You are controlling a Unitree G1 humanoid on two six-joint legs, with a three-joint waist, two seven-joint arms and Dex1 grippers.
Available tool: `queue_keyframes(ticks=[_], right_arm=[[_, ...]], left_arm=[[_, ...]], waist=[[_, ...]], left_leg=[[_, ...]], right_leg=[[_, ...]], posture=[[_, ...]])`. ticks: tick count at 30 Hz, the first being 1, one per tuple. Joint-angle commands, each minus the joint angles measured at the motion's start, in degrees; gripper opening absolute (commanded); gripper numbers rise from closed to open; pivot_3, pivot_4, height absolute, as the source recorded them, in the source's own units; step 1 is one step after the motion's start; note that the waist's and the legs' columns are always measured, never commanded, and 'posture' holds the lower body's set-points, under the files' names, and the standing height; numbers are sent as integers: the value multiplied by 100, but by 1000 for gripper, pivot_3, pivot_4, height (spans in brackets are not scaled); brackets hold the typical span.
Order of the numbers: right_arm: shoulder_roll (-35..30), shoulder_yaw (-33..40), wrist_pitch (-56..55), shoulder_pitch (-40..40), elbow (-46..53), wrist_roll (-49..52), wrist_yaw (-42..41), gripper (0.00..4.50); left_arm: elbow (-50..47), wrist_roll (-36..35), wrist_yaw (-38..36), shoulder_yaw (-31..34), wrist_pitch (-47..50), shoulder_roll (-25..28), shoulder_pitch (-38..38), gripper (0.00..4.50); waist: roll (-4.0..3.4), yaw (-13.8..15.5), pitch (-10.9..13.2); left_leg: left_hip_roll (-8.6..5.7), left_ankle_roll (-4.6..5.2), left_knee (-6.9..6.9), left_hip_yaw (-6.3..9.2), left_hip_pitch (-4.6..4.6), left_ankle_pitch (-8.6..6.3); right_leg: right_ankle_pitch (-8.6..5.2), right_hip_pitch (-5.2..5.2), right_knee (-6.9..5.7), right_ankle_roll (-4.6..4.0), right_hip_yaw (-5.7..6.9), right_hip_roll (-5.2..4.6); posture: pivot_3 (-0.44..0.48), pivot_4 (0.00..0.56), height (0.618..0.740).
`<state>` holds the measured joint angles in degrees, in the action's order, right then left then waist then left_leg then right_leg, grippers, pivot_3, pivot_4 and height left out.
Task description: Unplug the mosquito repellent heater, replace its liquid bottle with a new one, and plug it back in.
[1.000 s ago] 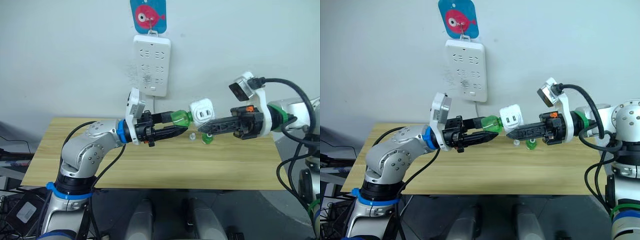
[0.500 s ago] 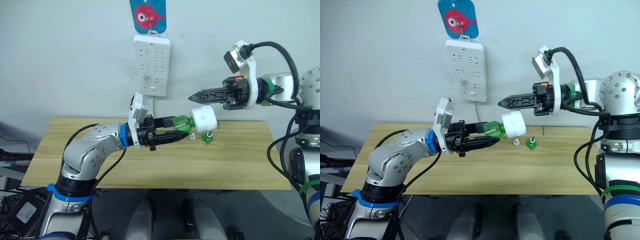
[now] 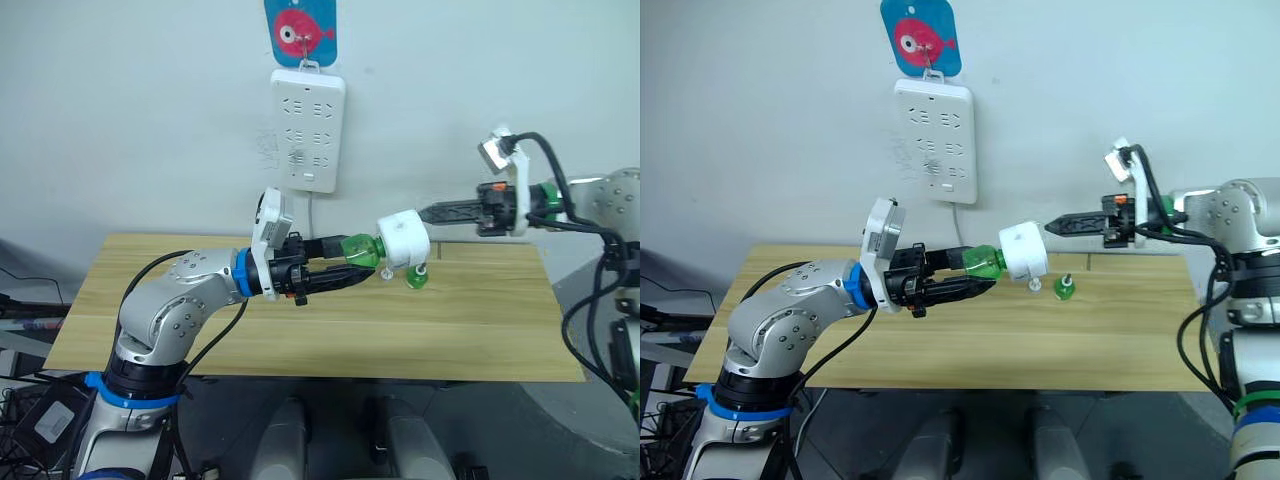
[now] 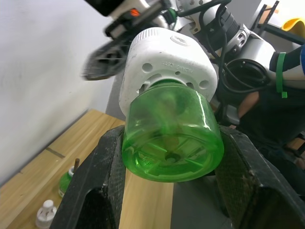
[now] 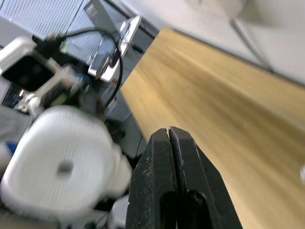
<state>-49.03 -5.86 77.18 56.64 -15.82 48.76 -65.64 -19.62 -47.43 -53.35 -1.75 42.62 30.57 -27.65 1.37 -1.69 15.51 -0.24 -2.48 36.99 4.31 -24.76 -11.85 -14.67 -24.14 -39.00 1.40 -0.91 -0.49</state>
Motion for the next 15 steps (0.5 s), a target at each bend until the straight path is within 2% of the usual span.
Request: queue_keyframes(ticks=[1, 15], right_arm=[[-119, 60, 307, -34, 297, 251, -482, 47], [603, 743, 1195, -240, 970, 607, 141, 47]], left_arm=[[-148, -160, -64, 143, 7, 31, -110, 2256], [-28, -116, -103, 66, 4, -25, -256, 2256]], waist=[[0, -29, 0], [0, -16, 0]], left_leg=[[2, 0, 0, -2, 1, 0], [0, 0, -1, -1, 1, 0]], right_leg=[[0, 0, 0, 0, -2, 1], [0, 0, 0, 0, -2, 1]], posture=[[-15, 232, 740], [-30, 237, 740]])
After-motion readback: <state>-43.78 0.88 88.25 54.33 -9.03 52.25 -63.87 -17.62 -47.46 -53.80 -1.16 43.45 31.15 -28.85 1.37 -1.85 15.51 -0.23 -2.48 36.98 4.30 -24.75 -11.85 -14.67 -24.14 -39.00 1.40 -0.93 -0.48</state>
